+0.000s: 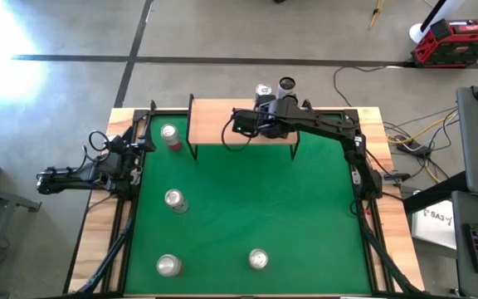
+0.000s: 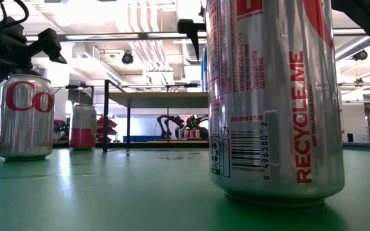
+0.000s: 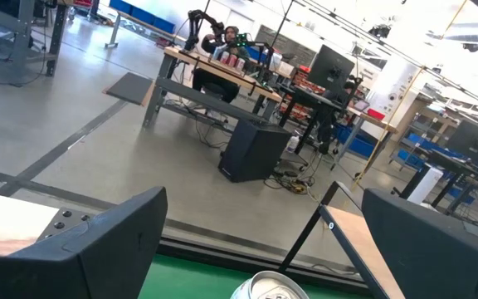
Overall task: Place canned beverage on shelf
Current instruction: Put the blue soda can on the shelf aligned with other blue soda can, then move the bottom red-silver soda can to the center of the table
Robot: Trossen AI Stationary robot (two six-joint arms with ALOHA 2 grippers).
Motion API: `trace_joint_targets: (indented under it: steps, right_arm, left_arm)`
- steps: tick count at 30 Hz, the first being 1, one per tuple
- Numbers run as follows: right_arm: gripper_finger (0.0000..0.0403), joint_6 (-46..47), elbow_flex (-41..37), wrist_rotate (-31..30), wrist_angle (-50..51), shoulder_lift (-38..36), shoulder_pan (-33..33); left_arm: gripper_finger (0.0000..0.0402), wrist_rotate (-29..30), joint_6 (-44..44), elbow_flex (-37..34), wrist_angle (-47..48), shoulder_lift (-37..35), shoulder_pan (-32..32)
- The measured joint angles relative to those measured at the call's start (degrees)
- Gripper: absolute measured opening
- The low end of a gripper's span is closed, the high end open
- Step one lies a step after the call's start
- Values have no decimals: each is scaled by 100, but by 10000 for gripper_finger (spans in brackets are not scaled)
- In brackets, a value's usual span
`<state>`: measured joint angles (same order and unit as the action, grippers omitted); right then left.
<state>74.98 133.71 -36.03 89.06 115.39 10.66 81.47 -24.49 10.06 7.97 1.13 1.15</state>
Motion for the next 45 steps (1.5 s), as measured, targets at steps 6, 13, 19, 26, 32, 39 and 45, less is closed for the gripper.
trace_joint_targets:
  steps: [6, 13, 19, 26, 32, 39, 45]
  right_arm:
    - [354, 247, -2, 9, 95, -24, -327]
    - [354, 413, -3, 746, 96, -55, -937]
    - [354, 1172, -242, 953, 90, -66, -1661]
    - [354, 2582, -903, 1121, 99, -155, -2617]
    - [354, 3468, -1313, 1673, 93, -168, -3333]
    - [353, 4273, -1442, 2270, -105, -80, -4072]
    - [353, 4294, -1291, 2273, -881, 197, -4493]
  left_arm:
    - [389, 0, 0, 0, 2, 2, 0]
    - [389, 0, -1, -1, 2, 0, 0]
    - [389, -1, 0, 0, 0, 2, -2]
    - [389, 0, -2, 0, 0, 0, 0]
    - [389, 0, -2, 0, 0, 2, 0]
    - [389, 0, -1, -1, 1, 0, -1]
    - [389, 0, 0, -1, 2, 2, -2]
